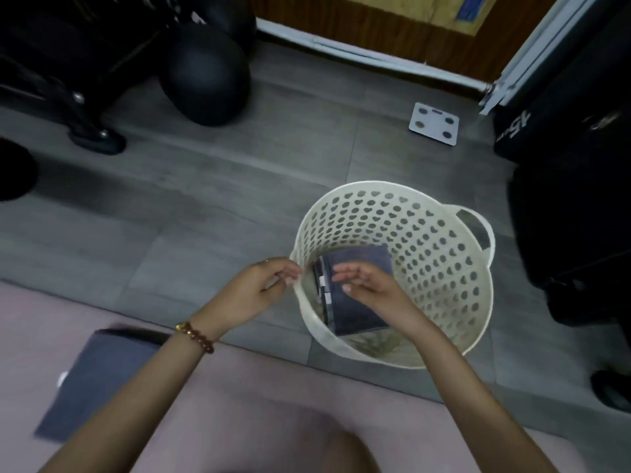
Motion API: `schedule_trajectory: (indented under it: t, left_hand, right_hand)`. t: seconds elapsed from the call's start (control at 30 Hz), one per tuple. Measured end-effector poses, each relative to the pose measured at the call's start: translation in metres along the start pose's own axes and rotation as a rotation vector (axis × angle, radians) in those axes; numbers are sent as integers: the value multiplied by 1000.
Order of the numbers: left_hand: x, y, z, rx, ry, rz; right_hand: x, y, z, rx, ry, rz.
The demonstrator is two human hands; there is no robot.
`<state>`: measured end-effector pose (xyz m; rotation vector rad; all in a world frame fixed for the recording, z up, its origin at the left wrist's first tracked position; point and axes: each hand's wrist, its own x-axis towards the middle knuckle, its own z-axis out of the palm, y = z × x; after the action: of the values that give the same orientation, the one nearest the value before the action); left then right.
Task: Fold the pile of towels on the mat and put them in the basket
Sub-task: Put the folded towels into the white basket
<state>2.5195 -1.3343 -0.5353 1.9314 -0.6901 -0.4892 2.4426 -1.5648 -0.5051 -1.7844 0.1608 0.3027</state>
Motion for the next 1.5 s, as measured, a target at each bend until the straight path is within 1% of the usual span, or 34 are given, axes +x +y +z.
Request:
schedule_trajectory:
  t: [0.13,0.27,0.43,0.5,0.57,0.67,0.73,0.83,0.93,1.03,1.13,1.2,1.27,1.37,1.5]
  left_hand:
    - [-84,-36,-55,42,-13,7]
    - [-181,-95,-103,47,18,-180]
    - [-269,-194,-113,131,183,-471]
    - [-294,-244,-106,189,222,-580]
    - [-313,-291,-98,252,203,-682]
    - [-322,-346,-97,387,163,-809]
    - [-322,-383,-100,447,90,-838]
    - [-321,-427,-106,397,7,-829]
    - [-323,-446,-105,400,-20,-810]
    - [-327,-454,-110,365,-17,-757]
    - [-325,-457,-120,370,-100,-746]
    - [-323,-460,-123,361,-112,-745]
    - [-323,-459,-123,321,-91,-746]
    - [-326,-459,-117,265,-31,-745]
    - [-329,-459,-100,293,59,-768]
  right_hand:
    - [-29,-20,92,55,-82,16]
    - [-13,-10,189,52,-242,107]
    - [37,71,300,-54,-337,263]
    - [57,108,338,-37,-351,346]
    - [74,144,375,-3,-383,423]
    - [91,196,421,17,-437,441]
    - [97,226,446,41,-485,428]
    - [102,261,476,37,-554,419]
    - [100,274,498,87,-505,397]
    - [94,275,513,80,-380,335]
    - [91,275,526,114,-251,277]
    - [91,278,534,168,-181,285]
    - [93,280,537,209,-143,286]
    - [93,285,537,194,-148,236]
    - [91,281,539,221,-106,216]
